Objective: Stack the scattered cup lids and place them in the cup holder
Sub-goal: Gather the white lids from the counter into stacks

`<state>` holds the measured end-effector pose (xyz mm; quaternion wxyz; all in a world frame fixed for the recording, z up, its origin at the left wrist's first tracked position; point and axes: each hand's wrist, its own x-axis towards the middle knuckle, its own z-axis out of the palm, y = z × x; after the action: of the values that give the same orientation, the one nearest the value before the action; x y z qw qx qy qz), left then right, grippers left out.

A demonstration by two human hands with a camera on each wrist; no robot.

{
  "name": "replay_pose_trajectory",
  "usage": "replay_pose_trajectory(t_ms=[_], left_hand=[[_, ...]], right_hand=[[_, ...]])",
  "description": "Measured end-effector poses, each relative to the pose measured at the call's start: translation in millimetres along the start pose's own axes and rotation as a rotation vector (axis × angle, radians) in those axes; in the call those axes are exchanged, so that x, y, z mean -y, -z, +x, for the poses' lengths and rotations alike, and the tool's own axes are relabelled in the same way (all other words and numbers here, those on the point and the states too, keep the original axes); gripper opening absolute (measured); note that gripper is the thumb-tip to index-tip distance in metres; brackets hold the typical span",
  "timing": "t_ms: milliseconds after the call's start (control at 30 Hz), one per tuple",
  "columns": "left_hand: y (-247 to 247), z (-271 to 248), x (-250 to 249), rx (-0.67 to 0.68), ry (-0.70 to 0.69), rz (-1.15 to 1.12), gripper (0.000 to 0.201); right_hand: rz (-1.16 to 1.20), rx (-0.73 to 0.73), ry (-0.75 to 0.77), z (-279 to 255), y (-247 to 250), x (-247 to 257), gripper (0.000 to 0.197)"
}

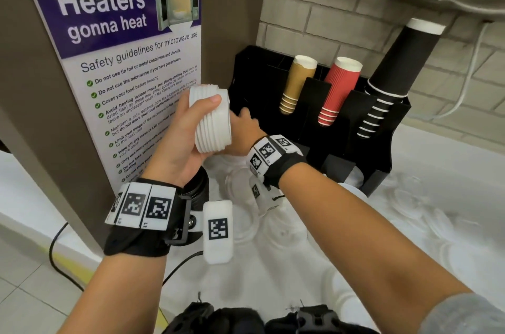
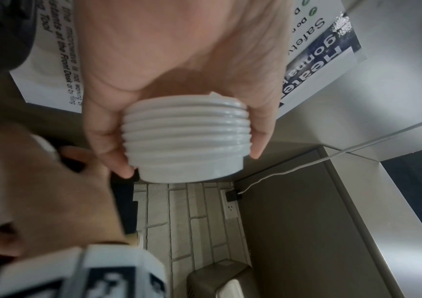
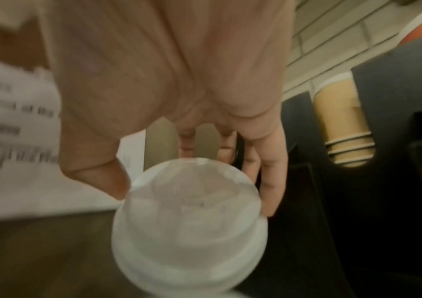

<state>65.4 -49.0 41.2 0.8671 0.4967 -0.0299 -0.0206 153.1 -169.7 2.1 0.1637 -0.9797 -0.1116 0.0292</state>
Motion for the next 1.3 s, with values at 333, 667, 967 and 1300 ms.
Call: replay_pose_trajectory(t_ms=[333,667,967,1300], left_hand=[[-15.2,-9.5,23.5,0.091,0.061,0.043,0.063],[-39.0,-25.7,52.0,0.224,0.165,0.075,0.054],[-45.3,-30.4,60.0,0.238,0.204,0.077,0.059],[-25.6,-18.2,38.3,0.104,0.145,0.001,0.070]], right_hand=[[1.189,-0.226,0.063,-106.5,57.6,-37.9,0.031],[1.013,-0.260,0.207,-153.8,47.4,-44.5,0.046],[1.033,-0.267,0.179,-163.5,43.8,-52.5,0.044],[-0.031,0.246,-0.011,-133.7,61.5,-76.9,0.032]])
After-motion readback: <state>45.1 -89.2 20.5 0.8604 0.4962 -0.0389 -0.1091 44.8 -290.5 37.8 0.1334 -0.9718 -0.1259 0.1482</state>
